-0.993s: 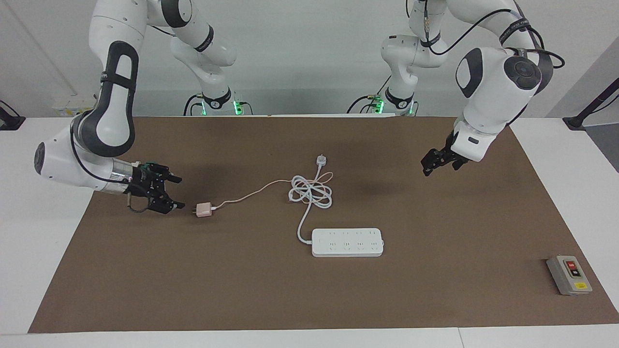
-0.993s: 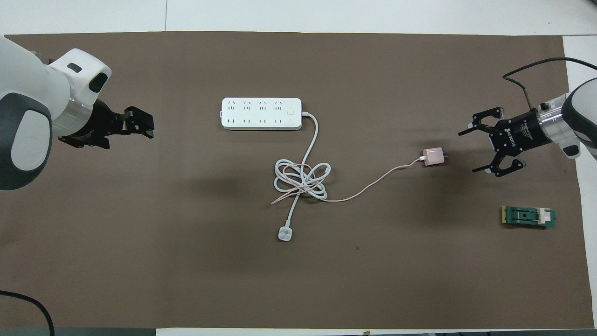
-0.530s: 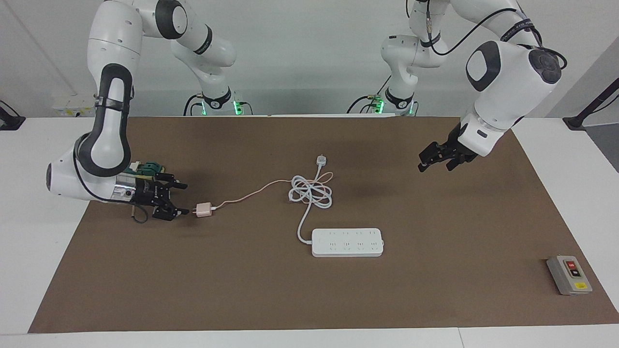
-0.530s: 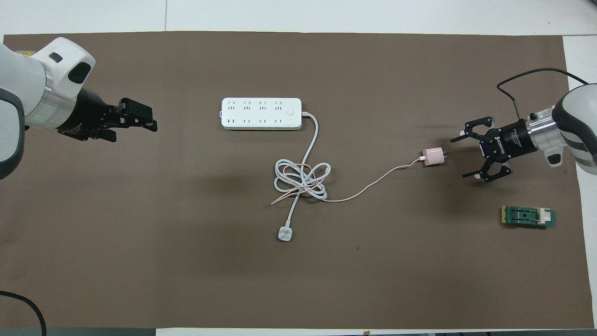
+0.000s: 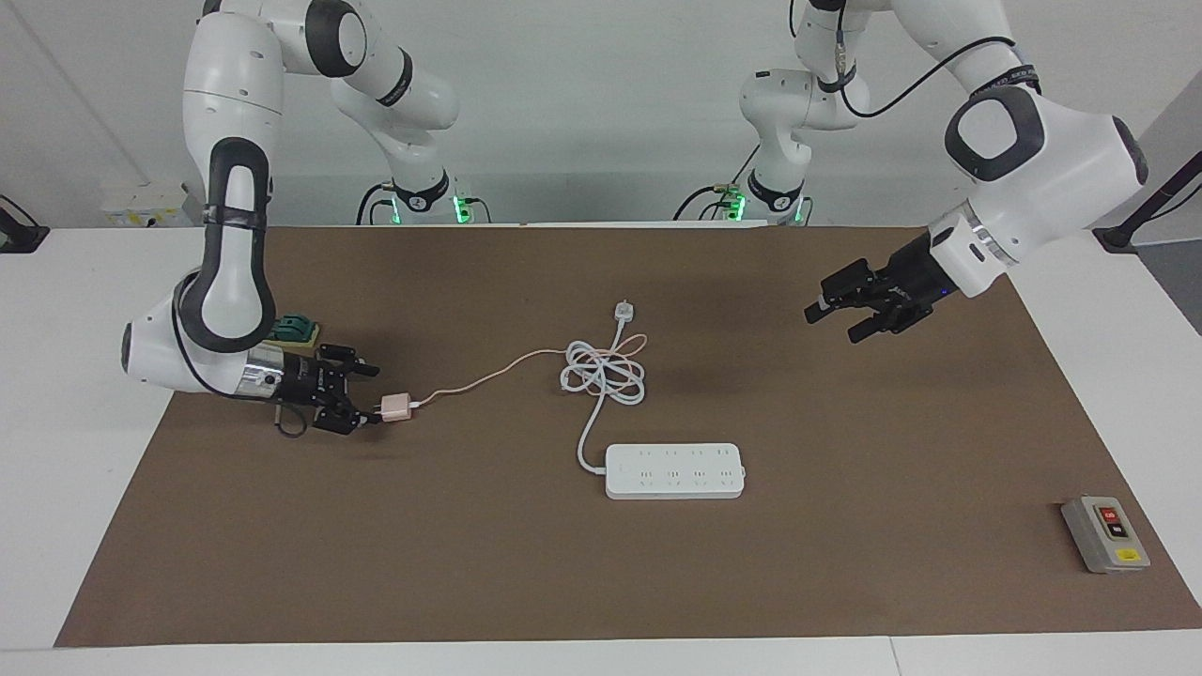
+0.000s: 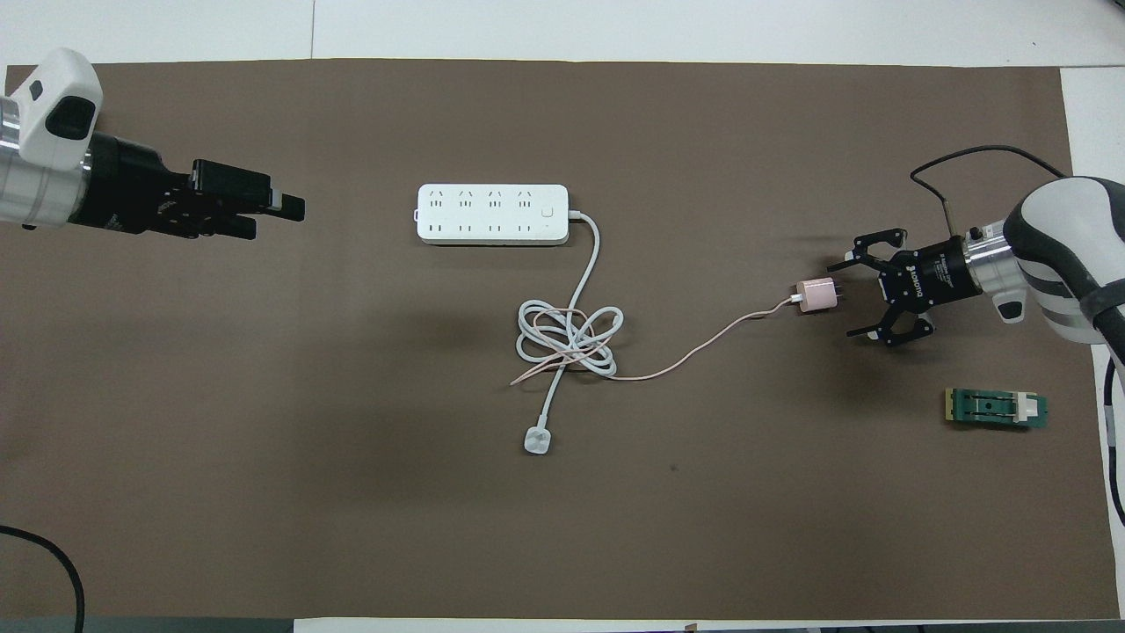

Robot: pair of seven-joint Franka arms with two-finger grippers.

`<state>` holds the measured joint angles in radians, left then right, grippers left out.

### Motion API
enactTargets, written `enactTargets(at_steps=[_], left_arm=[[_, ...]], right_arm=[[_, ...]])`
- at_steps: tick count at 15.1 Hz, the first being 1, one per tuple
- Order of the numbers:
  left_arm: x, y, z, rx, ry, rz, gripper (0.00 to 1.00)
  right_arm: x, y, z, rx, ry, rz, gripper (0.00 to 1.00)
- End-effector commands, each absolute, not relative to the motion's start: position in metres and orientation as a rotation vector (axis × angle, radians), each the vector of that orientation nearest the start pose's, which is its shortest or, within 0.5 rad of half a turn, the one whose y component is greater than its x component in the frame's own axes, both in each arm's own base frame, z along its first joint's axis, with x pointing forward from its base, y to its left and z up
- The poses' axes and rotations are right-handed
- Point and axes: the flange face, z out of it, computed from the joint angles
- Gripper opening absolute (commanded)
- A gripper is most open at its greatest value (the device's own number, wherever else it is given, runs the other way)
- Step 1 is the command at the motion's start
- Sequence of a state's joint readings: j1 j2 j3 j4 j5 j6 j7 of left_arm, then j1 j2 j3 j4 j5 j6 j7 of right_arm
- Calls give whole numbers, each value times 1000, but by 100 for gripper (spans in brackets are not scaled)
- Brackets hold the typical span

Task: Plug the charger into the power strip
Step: 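Reach the left gripper to the power strip while the right gripper grasps the pink plug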

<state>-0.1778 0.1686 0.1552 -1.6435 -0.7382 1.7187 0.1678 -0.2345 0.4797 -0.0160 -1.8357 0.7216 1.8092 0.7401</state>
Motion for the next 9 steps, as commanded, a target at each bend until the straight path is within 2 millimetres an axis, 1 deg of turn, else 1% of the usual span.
enactTargets(at_steps=[1, 2, 3, 4, 5, 6, 7, 8, 9], left_arm=[[618, -74, 506, 2195, -61, -85, 100], [623, -69, 498, 2107, -63, -78, 100], [628, -72, 487, 2055, -105, -56, 100], [631, -69, 476, 2012, -131, -29, 100], [633, -66, 455, 1950, -115, -48, 100], [633, -70, 442, 1869, -120, -77, 100], [632, -73, 429, 1789, -112, -115, 100], [629, -76, 415, 1746, -97, -149, 100], [627, -74, 397, 1714, -69, -153, 100]], right_arm=[[589, -86, 246, -1957, 1562, 787, 100], [589, -81, 243, -1964, 1546, 775, 100], [588, -80, 240, -1970, 1545, 762, 100], [586, -80, 237, -1968, 1550, 761, 100], [586, -80, 236, -1963, 1552, 758, 100], [585, -80, 235, -1950, 1558, 757, 97], [584, -79, 233, -1952, 1553, 758, 83], [584, -79, 233, -1959, 1542, 752, 58], [584, -79, 232, -1961, 1541, 747, 37]])
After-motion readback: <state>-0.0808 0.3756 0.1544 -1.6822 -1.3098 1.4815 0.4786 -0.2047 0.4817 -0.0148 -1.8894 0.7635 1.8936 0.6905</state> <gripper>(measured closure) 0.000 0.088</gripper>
